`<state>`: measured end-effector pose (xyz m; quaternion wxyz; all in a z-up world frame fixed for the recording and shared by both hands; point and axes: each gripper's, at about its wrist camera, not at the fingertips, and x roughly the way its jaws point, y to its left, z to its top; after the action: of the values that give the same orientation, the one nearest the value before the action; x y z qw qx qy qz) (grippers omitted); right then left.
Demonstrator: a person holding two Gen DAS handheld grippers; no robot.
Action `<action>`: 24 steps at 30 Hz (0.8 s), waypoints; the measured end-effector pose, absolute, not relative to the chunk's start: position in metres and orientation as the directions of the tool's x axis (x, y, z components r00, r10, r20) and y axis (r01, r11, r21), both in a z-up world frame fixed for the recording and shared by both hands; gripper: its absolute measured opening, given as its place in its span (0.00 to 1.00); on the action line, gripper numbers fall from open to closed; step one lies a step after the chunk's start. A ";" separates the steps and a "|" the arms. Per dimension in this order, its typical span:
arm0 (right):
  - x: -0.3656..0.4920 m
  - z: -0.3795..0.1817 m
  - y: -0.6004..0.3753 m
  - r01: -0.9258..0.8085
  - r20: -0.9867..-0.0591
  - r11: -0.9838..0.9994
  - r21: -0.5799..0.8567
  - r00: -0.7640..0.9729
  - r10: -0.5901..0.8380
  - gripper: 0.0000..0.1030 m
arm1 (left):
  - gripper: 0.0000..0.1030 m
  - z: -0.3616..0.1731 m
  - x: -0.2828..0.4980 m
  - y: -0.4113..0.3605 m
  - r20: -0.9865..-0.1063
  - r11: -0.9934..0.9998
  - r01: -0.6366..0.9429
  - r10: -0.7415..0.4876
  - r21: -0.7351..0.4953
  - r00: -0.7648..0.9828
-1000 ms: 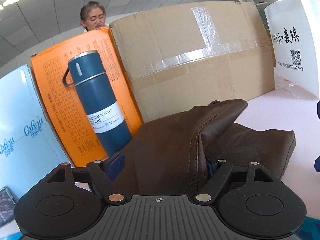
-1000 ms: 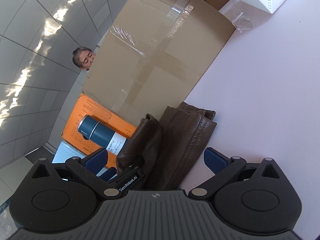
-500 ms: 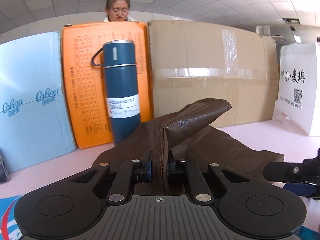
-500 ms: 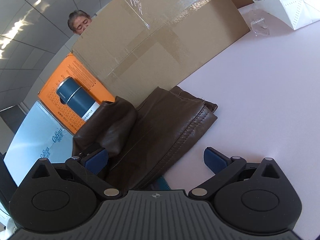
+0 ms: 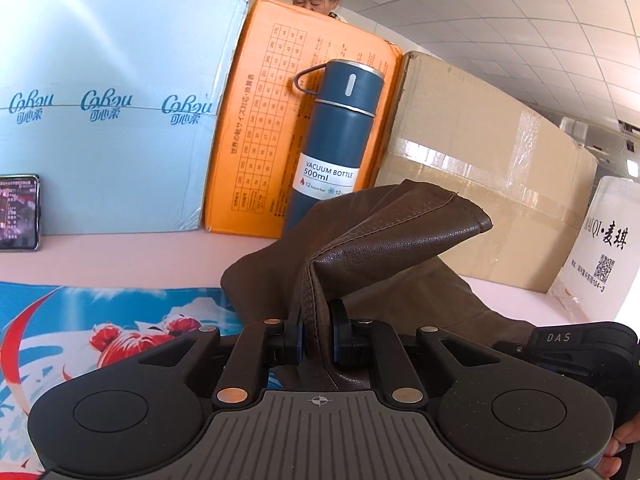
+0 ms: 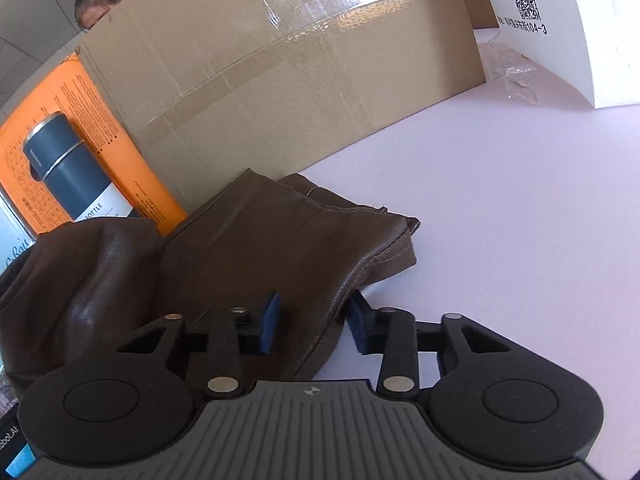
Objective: Fold clothes
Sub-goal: 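Grasp the brown jacket edge with the left gripper while the right gripper grasps another edge, then lift the jacket with both grippers and carry it onto the mouse mat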
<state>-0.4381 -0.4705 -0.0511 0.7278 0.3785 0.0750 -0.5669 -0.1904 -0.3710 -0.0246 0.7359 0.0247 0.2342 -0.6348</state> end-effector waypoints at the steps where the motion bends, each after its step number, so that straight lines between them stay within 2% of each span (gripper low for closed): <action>1: -0.441 -0.051 -0.469 0.867 -0.530 0.069 0.494 0.363 -0.766 0.15 | 0.09 -0.024 -0.187 -0.368 -0.372 0.198 0.940 -0.925 -0.279 0.084; 4: -0.446 -0.040 -0.458 0.832 -0.484 0.108 0.544 0.415 -0.770 0.07 | 0.05 -0.020 -0.175 -0.354 -0.350 0.219 0.918 -0.932 -0.331 0.096; 14: -0.422 0.014 -0.379 0.733 -0.288 0.375 0.568 0.604 -0.743 0.06 | 0.02 0.014 -0.126 -0.259 -0.160 0.389 0.813 -0.921 -0.434 0.355; 20: -0.387 0.021 -0.343 0.634 -0.216 0.493 0.595 0.718 -0.662 0.06 | 0.02 0.018 -0.095 -0.184 -0.132 0.496 0.754 -0.861 -0.431 0.491; 24: -0.362 0.014 -0.320 0.585 -0.212 0.539 0.606 0.772 -0.599 0.06 | 0.03 0.016 -0.084 -0.142 -0.132 0.543 0.743 -0.832 -0.393 0.538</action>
<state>-0.3624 -0.3202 0.0140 0.8771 0.3414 -0.0105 -0.3376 -0.0836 -0.1424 0.0157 0.8647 -0.1462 0.1534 -0.4553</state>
